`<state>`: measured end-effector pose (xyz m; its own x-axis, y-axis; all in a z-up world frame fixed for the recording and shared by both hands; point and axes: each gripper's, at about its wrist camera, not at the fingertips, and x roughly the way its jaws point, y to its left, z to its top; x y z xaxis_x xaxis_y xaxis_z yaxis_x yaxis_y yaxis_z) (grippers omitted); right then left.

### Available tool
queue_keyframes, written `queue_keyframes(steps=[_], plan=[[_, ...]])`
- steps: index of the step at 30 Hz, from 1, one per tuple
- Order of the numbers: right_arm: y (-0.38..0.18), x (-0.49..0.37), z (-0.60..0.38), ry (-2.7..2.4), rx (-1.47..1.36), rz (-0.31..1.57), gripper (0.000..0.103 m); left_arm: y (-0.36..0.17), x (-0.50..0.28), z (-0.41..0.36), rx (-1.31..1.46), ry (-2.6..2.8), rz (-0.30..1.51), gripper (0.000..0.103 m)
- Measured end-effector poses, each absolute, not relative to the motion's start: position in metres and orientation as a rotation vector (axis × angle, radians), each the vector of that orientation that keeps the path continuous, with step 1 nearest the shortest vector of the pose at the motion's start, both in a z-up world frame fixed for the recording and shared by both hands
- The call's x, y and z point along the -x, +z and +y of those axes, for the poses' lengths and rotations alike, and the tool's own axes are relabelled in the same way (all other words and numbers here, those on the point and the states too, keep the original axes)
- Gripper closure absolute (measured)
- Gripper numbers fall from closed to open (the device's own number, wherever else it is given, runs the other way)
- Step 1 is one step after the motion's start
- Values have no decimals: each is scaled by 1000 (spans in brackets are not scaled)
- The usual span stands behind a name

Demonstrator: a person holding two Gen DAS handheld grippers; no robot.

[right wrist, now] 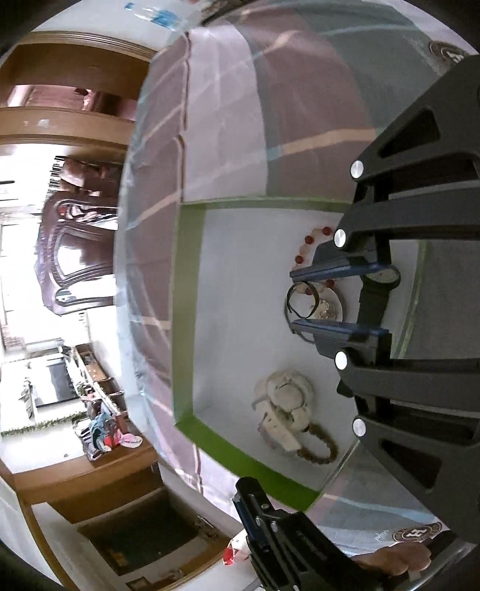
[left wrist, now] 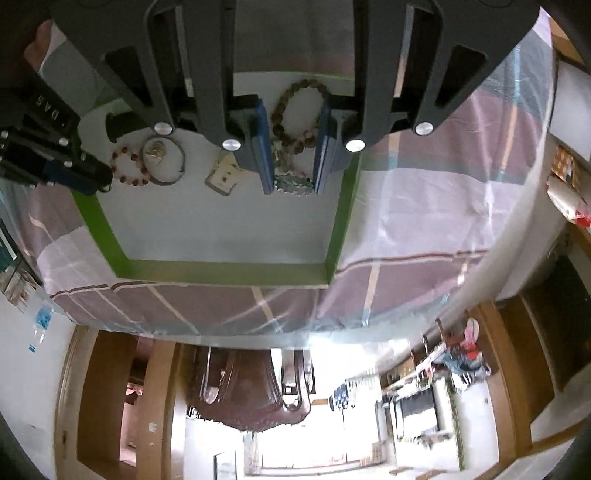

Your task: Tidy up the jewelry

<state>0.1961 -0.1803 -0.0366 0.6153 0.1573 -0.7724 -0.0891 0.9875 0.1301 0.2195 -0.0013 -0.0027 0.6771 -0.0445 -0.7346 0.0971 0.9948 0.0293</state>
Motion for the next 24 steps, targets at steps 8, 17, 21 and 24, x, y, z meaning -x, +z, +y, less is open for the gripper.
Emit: queue_keyframes(steps=[8, 17, 21, 24], plan=[[-25, -177, -182, 125, -67, 809, 48, -5, -215, 12, 1, -94, 809, 49], [2, -71, -188, 121, -39, 657, 8, 23, -106, 14, -90, 15, 622, 23], [-6, -43, -189, 113, -22, 666, 3, 15, -63, 6, -110, -25, 605, 17], [-12, -29, -189, 103, -18, 656, 3, 8, -43, 2, -111, -31, 587, 14]])
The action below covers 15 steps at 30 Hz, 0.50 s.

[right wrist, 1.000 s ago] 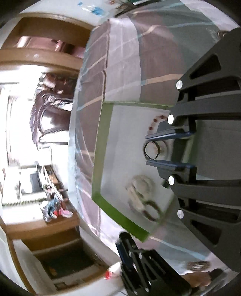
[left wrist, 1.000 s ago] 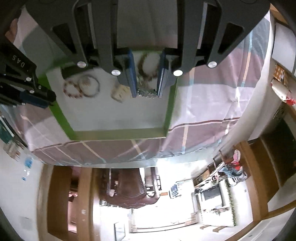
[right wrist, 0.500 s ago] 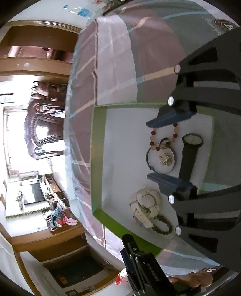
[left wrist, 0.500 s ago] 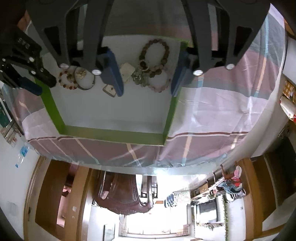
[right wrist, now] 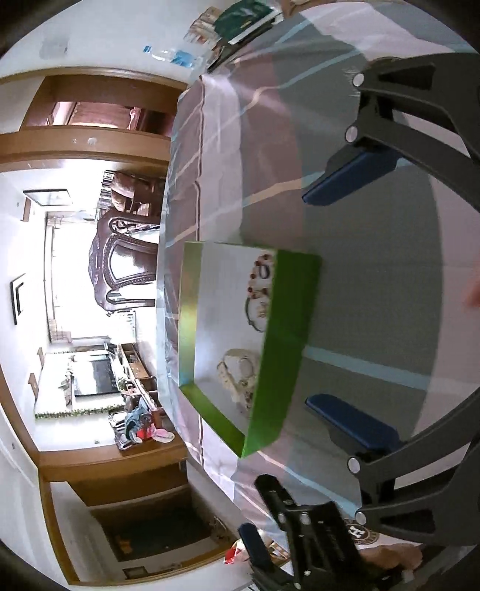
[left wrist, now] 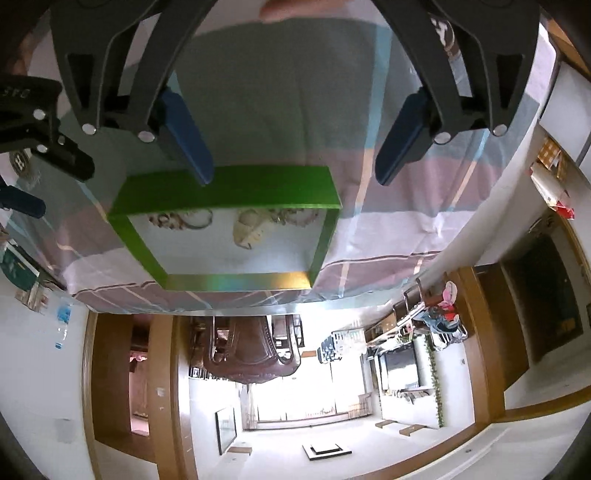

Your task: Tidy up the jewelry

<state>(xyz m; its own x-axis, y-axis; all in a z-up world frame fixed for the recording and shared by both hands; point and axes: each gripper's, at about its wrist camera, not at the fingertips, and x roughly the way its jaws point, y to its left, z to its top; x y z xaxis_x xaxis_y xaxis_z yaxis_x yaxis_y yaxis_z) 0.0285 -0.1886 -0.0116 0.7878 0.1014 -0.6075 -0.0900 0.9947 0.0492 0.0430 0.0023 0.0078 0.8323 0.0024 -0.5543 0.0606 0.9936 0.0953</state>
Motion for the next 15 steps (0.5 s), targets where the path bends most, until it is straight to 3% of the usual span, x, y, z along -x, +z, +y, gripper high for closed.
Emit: queue_keyframes(steps=[15], plan=[[-3, -15, -180, 101, 0, 606, 3, 9, -24, -1, -81, -69, 593, 6]])
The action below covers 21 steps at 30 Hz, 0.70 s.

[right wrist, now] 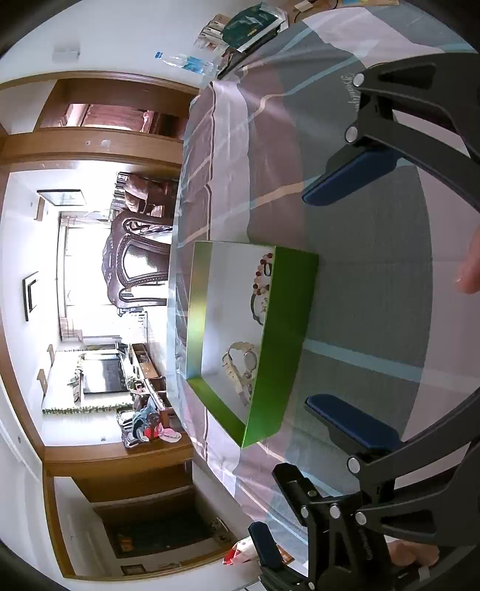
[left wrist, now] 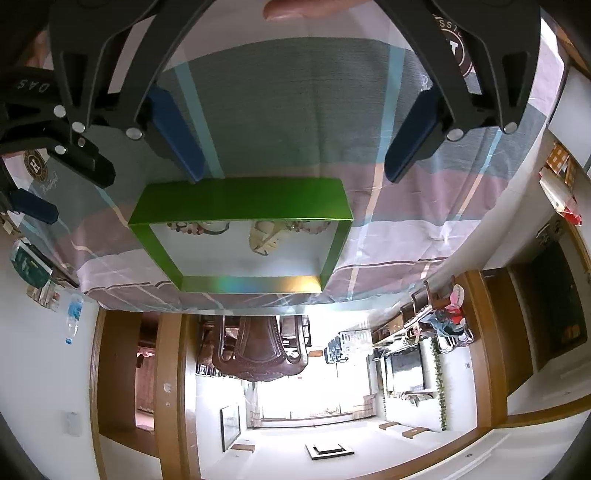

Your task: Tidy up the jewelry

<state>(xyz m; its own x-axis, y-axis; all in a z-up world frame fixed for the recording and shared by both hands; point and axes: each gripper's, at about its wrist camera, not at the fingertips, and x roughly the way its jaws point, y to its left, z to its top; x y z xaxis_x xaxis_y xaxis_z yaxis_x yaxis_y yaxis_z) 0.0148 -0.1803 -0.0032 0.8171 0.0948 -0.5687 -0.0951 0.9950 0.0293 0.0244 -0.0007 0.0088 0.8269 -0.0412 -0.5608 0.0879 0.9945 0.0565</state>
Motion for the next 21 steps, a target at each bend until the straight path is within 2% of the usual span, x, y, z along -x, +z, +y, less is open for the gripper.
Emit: queue_keyframes(steps=[21], plan=[[-3, -15, -182, 103, -5, 608, 3, 5, -26, -1, -80, -70, 603, 4]])
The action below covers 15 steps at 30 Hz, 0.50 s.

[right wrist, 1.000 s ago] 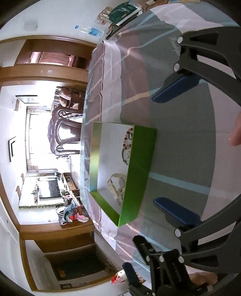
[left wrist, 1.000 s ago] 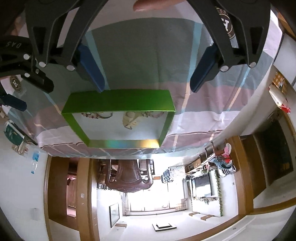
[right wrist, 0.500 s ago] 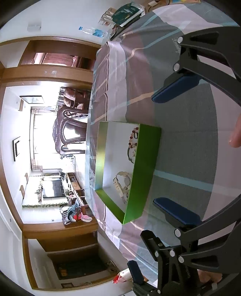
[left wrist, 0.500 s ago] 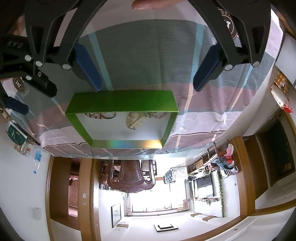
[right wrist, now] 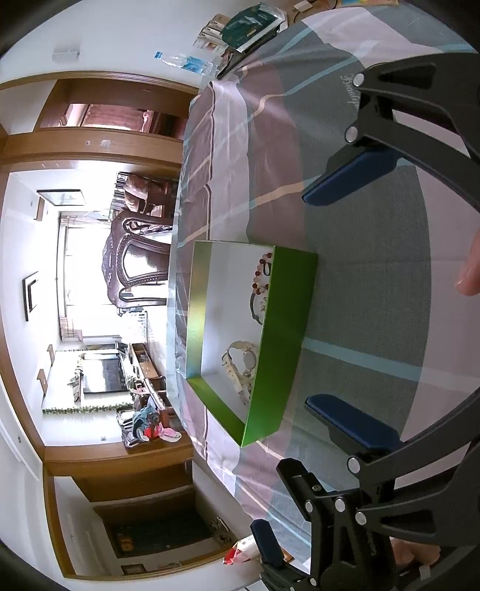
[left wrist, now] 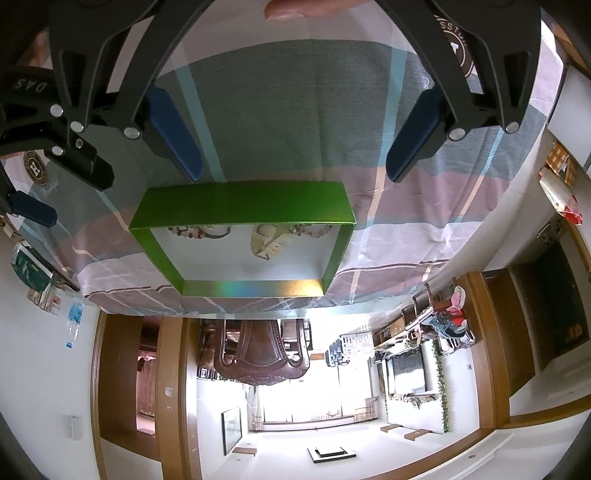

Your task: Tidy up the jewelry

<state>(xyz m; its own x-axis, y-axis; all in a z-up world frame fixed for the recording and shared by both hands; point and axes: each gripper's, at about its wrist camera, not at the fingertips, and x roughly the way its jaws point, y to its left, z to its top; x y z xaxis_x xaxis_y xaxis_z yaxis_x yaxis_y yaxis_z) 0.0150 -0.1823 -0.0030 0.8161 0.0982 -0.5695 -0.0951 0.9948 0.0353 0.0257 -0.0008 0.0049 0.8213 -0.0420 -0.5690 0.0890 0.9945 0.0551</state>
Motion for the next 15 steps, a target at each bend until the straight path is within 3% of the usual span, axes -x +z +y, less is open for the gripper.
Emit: queue_keyframes(steps=[15], plan=[[-4, -14, -181, 103, -1, 602, 3, 5, -25, -1, -81, -69, 605, 4]])
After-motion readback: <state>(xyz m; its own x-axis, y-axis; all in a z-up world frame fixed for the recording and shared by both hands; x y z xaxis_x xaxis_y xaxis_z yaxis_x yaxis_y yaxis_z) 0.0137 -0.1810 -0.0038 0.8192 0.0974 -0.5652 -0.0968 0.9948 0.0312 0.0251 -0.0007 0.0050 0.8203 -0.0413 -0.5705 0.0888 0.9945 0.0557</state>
